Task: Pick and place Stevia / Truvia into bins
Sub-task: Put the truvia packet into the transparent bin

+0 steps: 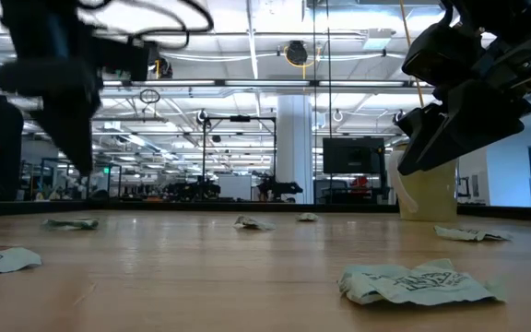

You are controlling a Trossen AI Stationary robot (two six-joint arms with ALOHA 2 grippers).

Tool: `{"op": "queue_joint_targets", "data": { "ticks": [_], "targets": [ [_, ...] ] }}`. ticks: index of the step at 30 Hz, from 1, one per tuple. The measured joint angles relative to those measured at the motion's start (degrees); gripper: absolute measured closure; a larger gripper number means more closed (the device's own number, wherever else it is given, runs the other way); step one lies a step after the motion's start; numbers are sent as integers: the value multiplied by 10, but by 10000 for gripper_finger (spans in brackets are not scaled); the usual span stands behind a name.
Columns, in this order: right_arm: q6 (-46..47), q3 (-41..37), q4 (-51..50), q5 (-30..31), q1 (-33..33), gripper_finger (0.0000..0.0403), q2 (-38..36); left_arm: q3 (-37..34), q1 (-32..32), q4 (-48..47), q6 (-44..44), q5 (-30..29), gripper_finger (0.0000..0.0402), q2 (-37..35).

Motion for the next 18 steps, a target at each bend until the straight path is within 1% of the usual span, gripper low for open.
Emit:
{"op": "queue_joint_targets", "data": {
  "ticks": [2,4,6,8,10,13,15,18],
  "targets": [
    [0,0,0,0,0,250,0,58,-12,-91,-37,0,399,1],
    [0,0,-2,0,0,250,0,112,-32,-160,-80,5,399,0],
    [0,0,-3,0,0,250,0,151,-59,-196,-130,13,399,0],
    [0,0,-6,0,0,250,0,173,-88,-194,-179,18,400,0],
    [0,0,-11,0,0,250,0,178,-117,-177,-222,3,399,0],
    [-4,0,-16,0,0,250,0,164,-141,-155,-233,-38,392,1],
    [-4,0,-15,0,0,250,0,145,-134,-141,-220,-56,385,1],
    [-4,0,-11,0,0,250,0,110,-105,-139,-266,-69,378,1]
  ]
}}
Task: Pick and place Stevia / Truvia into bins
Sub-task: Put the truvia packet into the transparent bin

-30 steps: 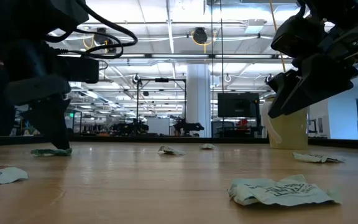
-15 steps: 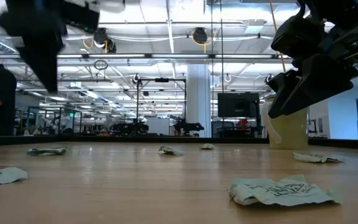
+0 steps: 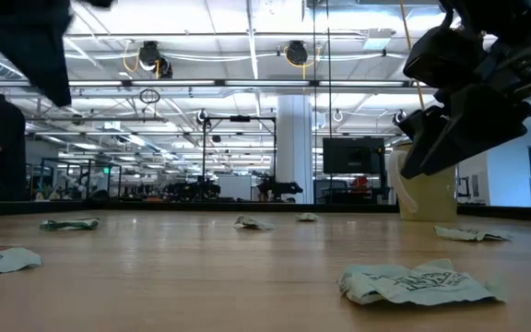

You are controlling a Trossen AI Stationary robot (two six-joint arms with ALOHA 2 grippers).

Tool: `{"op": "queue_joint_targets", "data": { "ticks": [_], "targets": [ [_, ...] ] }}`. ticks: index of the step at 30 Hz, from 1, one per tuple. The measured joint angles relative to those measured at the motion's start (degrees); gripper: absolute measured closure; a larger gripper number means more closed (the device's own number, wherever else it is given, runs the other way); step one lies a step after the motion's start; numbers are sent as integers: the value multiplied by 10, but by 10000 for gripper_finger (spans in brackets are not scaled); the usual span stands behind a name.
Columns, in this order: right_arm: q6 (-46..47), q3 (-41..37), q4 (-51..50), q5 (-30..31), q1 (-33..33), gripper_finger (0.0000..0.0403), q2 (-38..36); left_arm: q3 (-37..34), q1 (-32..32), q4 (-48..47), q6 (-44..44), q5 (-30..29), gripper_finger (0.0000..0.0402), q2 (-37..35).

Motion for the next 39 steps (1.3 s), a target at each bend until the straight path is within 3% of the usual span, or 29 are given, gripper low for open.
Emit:
{"op": "queue_joint_targets", "data": {
  "ticks": [3,10,20,32,39],
  "targets": [
    [-6,0,1,0,0,250,0,-41,40,28,2,45,377,0],
    [-21,0,1,0,-5,250,0,-127,114,205,138,148,376,0],
    [-27,0,1,0,-14,250,0,-142,146,190,152,181,367,0],
    [-26,0,1,0,-14,250,0,-173,144,201,113,186,267,0],
    [-26,0,1,0,-14,250,0,-200,130,208,78,197,283,0]
  ]
}}
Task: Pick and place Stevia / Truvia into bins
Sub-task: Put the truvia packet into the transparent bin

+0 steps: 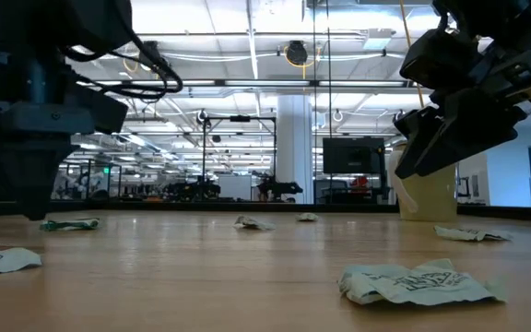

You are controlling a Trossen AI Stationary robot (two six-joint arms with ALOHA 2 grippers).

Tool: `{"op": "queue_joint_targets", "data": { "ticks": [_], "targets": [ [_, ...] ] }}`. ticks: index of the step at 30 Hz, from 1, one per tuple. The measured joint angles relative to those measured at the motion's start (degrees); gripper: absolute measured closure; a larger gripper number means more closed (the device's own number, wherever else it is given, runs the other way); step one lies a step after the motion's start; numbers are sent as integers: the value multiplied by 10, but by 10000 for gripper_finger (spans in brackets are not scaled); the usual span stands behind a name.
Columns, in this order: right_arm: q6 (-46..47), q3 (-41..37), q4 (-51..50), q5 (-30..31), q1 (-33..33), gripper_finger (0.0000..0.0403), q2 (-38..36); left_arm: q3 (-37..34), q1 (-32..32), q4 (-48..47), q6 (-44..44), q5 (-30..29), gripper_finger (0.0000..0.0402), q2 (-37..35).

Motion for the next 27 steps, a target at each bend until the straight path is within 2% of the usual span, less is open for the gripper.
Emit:
{"op": "queue_joint_targets", "data": {
  "ticks": [6,11,27],
  "targets": [
    [0,0,0,0,0,250,0,1,-6,25,1,1,320,0],
    [0,0,0,0,0,250,0,1,-5,24,2,-1,336,0],
    [0,0,0,0,0,250,0,1,2,27,4,-22,323,3]
  ]
}}
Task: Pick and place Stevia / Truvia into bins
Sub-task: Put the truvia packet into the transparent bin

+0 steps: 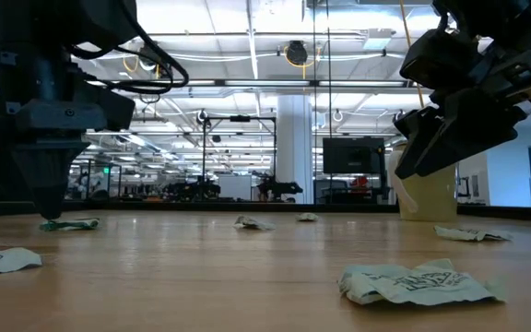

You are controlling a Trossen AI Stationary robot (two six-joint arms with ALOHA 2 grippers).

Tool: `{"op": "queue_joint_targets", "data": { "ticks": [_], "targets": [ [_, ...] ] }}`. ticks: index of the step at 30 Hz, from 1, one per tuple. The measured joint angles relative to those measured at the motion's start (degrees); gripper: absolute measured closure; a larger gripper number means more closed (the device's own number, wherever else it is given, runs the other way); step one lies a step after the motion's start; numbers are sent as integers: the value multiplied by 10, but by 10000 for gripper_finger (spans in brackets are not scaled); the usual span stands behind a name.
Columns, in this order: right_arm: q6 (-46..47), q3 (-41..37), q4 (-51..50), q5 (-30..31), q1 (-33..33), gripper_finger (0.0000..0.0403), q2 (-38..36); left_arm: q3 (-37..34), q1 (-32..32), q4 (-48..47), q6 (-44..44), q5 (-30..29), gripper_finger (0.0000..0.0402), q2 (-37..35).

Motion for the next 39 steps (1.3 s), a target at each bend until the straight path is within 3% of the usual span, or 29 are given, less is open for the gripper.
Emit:
{"op": "queue_joint_targets", "data": {
  "ticks": [9,14,18,23,26,30,36,39],
  "targets": [
    [0,0,0,0,0,250,0,-40,0,62,13,-4,340,-1],
    [0,0,0,0,0,250,0,-30,-5,51,87,2,389,-4],
    [0,0,0,0,0,250,0,14,-11,-20,104,1,396,-10],
    [0,0,1,0,0,250,0,126,-47,-171,58,17,398,-17],
    [0,0,0,0,0,250,0,202,-91,-213,-10,23,399,-19],
    [0,0,0,0,2,250,0,246,-172,-227,-164,30,399,-18],
    [0,0,0,0,7,250,0,214,-269,-237,-389,27,399,-18],
    [0,0,0,0,7,250,0,174,-297,-234,-453,30,397,-18]
  ]
}}
